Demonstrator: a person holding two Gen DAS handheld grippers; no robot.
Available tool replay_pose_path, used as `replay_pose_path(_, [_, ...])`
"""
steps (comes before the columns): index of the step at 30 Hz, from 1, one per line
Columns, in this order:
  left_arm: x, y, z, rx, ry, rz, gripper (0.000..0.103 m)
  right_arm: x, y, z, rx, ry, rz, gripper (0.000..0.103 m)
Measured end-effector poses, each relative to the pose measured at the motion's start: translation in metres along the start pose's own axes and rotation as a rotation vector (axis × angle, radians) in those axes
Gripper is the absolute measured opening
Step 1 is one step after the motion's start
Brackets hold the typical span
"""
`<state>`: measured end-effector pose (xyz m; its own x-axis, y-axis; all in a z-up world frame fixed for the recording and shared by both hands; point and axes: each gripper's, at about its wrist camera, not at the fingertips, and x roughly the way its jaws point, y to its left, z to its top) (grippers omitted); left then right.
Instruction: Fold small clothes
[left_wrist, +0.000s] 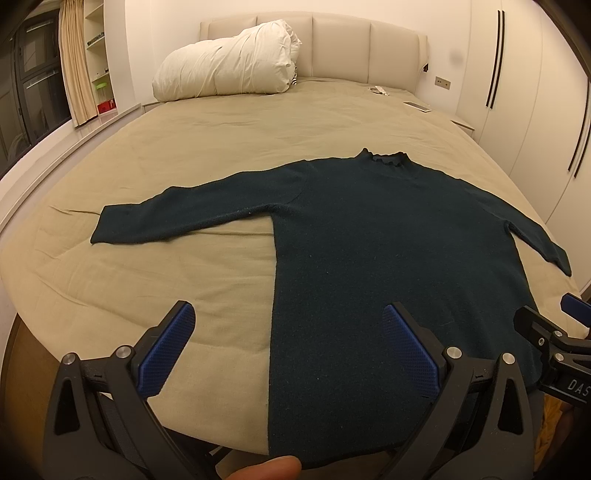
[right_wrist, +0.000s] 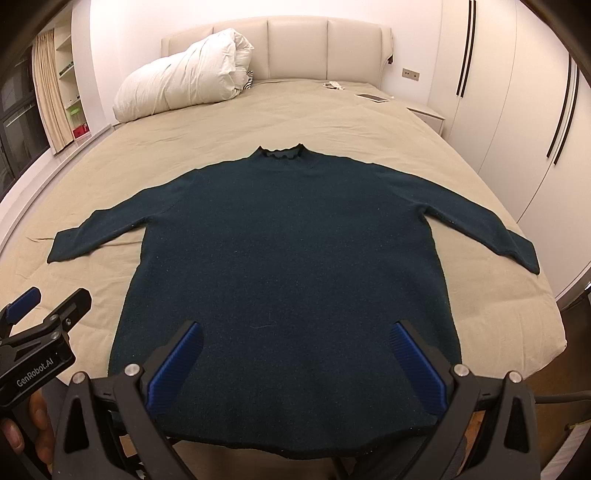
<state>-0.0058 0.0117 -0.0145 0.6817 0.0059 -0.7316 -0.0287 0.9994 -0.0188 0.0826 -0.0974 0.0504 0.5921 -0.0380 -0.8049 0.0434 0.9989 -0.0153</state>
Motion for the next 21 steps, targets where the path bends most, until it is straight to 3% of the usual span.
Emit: replay_pose_path(21, [0.0016, 0.0004, -0.0018, 0.001, 0.002, 0.001, 0.103, 0.0003, -0.0002, -0.0005, 0.000, 0.002, 0.001, 0.103])
